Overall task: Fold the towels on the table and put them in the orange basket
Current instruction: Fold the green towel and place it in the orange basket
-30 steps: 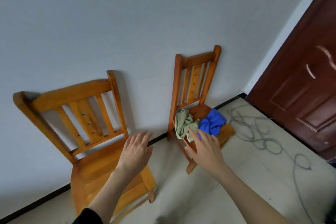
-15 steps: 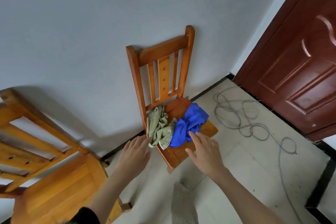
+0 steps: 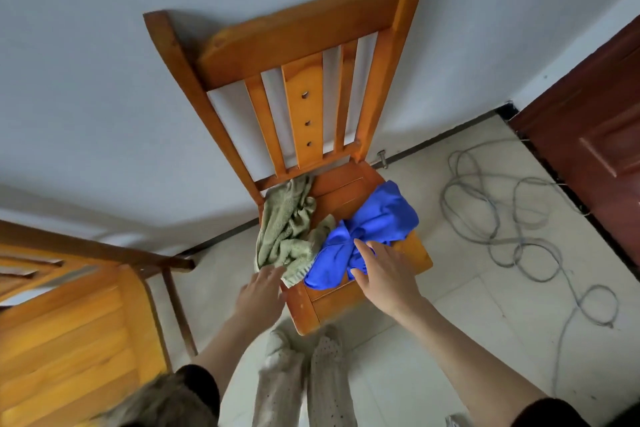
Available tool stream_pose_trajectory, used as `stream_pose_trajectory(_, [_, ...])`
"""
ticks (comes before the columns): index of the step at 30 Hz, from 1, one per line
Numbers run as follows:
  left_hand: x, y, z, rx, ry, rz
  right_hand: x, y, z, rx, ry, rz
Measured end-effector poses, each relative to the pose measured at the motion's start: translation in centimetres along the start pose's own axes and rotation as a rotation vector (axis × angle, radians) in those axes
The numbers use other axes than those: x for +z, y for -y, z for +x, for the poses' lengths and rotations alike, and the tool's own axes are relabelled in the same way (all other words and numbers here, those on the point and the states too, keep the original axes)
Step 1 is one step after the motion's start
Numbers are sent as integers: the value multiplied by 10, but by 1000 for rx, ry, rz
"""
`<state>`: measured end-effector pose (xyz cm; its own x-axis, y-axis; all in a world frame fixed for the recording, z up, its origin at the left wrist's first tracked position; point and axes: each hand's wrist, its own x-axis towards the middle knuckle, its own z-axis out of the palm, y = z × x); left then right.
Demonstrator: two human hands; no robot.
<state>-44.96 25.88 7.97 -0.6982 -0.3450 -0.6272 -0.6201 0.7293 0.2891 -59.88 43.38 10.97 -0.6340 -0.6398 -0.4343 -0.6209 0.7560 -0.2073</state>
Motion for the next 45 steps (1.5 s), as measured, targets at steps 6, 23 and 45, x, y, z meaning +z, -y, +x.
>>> stream_pose_trajectory(6, [43,15,63,-100,-40,-238,57,-3,49,-17,74,69])
stream_pose_trajectory(23, [39,47,120,-98,-268,-418,107,35,92,-62,-5,319])
stream_pose_trajectory(45, [-260,-75,-44,441,-584,-465,-165,115,8,-222,-520,604])
